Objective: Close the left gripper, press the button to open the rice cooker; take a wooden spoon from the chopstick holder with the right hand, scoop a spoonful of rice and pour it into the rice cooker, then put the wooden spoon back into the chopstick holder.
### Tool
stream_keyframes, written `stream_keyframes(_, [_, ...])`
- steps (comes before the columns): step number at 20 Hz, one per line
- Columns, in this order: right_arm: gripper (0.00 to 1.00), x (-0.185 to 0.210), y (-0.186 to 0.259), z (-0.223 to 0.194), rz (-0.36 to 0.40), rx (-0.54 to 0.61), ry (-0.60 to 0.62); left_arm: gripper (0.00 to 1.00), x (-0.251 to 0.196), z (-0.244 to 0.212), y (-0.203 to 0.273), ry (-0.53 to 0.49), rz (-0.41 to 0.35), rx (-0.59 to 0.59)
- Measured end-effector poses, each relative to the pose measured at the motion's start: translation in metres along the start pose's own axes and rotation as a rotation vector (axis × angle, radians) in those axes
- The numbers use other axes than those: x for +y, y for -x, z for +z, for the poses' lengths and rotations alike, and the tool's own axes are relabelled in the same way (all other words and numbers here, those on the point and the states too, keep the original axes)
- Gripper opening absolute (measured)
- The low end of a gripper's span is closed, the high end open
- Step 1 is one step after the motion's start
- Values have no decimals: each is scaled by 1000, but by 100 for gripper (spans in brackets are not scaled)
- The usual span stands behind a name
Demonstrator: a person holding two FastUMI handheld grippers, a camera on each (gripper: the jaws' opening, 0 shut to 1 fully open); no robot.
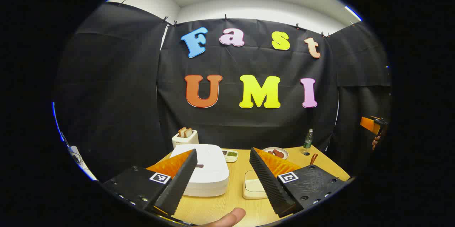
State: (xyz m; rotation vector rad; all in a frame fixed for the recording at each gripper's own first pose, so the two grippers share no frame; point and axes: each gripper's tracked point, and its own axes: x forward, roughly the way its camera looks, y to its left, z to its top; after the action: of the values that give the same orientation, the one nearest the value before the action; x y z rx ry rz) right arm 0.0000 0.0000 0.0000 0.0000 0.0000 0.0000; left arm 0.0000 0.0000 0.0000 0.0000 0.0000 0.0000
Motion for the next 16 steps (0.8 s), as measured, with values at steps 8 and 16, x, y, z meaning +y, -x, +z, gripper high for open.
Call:
stream_keyframes(8, [100,-13,-13,-1,-7,-26,28,94,20,-6,-9,-27,36,-11])
stream_keyframes(16, [100,-8,-12,3,20,-35,23,85,25,-16,-28,-33,-6,6])
